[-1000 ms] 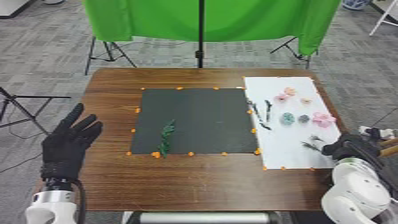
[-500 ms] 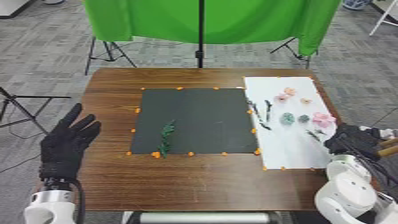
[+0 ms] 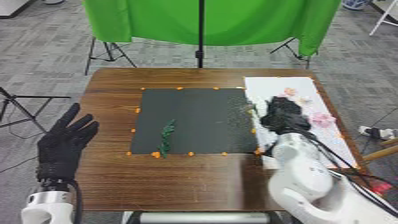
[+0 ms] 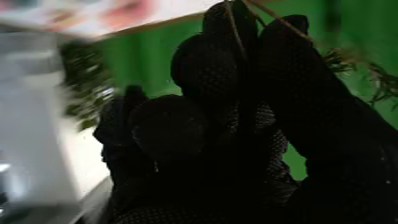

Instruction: Arrange flowers

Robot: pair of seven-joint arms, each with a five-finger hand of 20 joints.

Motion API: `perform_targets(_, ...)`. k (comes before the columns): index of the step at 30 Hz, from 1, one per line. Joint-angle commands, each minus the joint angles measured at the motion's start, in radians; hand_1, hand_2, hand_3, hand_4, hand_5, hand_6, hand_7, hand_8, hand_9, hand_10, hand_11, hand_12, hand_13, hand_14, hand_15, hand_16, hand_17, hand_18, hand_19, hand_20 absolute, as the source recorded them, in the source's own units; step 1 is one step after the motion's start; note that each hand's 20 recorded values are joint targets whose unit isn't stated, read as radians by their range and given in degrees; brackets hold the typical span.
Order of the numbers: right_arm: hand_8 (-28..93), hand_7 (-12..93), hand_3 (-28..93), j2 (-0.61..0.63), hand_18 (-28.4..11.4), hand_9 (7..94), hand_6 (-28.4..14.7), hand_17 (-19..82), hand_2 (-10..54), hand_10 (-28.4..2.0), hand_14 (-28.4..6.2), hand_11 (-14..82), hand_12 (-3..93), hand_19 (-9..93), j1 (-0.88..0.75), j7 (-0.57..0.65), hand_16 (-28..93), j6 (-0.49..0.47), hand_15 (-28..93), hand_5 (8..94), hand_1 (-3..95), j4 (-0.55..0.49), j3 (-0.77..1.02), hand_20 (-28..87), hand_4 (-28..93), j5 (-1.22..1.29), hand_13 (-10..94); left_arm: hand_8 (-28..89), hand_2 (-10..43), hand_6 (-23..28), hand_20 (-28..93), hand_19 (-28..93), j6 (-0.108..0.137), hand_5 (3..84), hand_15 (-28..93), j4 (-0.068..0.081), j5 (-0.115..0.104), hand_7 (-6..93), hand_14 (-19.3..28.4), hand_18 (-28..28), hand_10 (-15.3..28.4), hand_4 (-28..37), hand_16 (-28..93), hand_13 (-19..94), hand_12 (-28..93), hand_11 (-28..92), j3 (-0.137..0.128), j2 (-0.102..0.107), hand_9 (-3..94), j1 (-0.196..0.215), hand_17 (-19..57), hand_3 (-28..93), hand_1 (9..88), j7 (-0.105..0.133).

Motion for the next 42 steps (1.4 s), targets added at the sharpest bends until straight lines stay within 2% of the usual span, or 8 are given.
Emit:
perform_targets(1, 10, 22, 72, -0.234, -24.5, 84.4, -2.6, 38, -9.5, -12.7, -10.0, 53.7, 24.8, 93, 0.223, -0.078, 21, -0.159, 79, 88.8, 52.4, 0.099, -0.202, 43, -28, 0.016, 78, -8, 6.7, 6.7, -2, 58, 0.0, 35.6, 54, -0.003, 0.0, 6.7, 27.2, 28.4, 19.5, -28.3, -10, 20, 11, 22, 0.002, 0.012, 31.7, 0.008, -8.0, 79, 20.6, -0.003)
perform_targets(5, 10, 22, 72, -0.286, -24.9, 84.5, -2.7, 39, -9.5, -12.8, -10.2, 55.6, 25.0, 93, 0.259, -0.082, 21, -0.23, 81, 89.4, 52.2, 0.157, -0.255, 47, -27, 0.033, 78, -8, 6.7, 6.7, -2, 58, -0.006, 35.6, 54, -0.007, 0.011, 6.8, 27.1, 28.4, 19.5, -28.3, -10, 20, 11, 22, -0.012, 0.001, 31.7, 0.013, -8.0, 79, 20.6, -0.025)
perform_targets(8, 10, 22, 71, -0.303, -25.2, 84.8, -2.7, 39, -9.5, -13.0, -10.4, 56.2, 25.1, 93, 0.274, -0.085, 22, -0.273, 81, 89.7, 52.2, 0.188, -0.288, 48, -27, 0.018, 78, -8, 6.7, 6.7, -2, 58, 0.001, 35.6, 54, -0.01, 0.007, 6.8, 27.2, 28.4, 19.5, -28.3, -10, 20, 11, 22, -0.014, 0.013, 31.6, 0.02, -8.0, 79, 20.6, -0.021)
perform_targets(11, 11, 23, 71, -0.326, -25.5, 85.5, -2.8, 39, -9.5, -13.1, -10.8, 56.8, 25.3, 93, 0.289, -0.073, 22, -0.296, 82, 90.4, 51.6, 0.221, -0.312, 49, -27, 0.032, 79, -8, 6.7, 6.7, -2, 58, -0.003, 35.6, 54, -0.014, 0.015, 6.8, 27.2, 28.4, 19.5, -28.3, -10, 20, 11, 22, -0.022, 0.007, 31.6, 0.021, -7.9, 79, 20.6, -0.034)
perform_targets(24, 5, 24, 74, -0.408, -26.4, 89.3, -2.0, 42, -8.0, -13.2, -11.8, 57.1, 25.7, 93, 0.335, -0.037, 23, -0.317, 83, 93.7, 45.8, 0.32, -0.382, 54, -26, 0.047, 82, -8, 6.7, 6.7, -2, 58, -0.028, 35.7, 54, 0.001, 0.032, 6.8, 27.2, 28.4, 19.5, -28.3, -10, 20, 11, 22, -0.005, 0.003, 31.6, -0.036, -8.0, 79, 20.9, -0.072)
perform_targets(28, -10, 30, 74, -0.415, -26.8, 91.0, -1.2, 43, -2.4, -13.1, -11.6, 56.5, 25.7, 93, 0.338, -0.025, 23, -0.289, 83, 93.7, 43.0, 0.323, -0.387, 55, -24, 0.043, 83, -8, 6.6, 6.8, -2, 58, -0.026, 35.7, 54, -0.001, 0.029, 6.8, 27.2, 28.4, 19.4, -28.3, -10, 20, 11, 22, -0.005, 0.006, 31.6, -0.031, -8.0, 79, 21.0, -0.072)
perform_targets(36, -13, 33, 73, -0.416, -27.2, 93.4, -0.9, 45, 0.6, -12.8, -11.8, 55.0, 25.9, 93, 0.351, 0.016, 23, -0.268, 82, 93.7, 41.8, 0.347, -0.402, 56, -24, 0.021, 85, -8, 6.6, 6.7, -2, 58, -0.033, 35.7, 54, 0.002, 0.037, 6.7, 27.1, 28.4, 19.5, -28.3, -10, 20, 11, 22, 0.001, 0.0, 31.6, -0.034, -8.0, 80, 21.1, -0.078)
perform_targets(42, -13, 34, 73, -0.415, -27.5, 93.7, -0.8, 46, 1.0, -12.9, -11.8, 54.8, 26.0, 93, 0.344, 0.036, 23, -0.295, 82, 93.7, 41.5, 0.356, -0.41, 56, -24, 0.019, 85, -8, 6.5, 6.7, -2, 58, -0.033, 35.6, 54, 0.006, 0.029, 6.8, 27.1, 28.4, 19.4, -28.3, -10, 20, 11, 22, 0.012, 0.012, 31.6, -0.04, -8.0, 80, 21.2, -0.066)
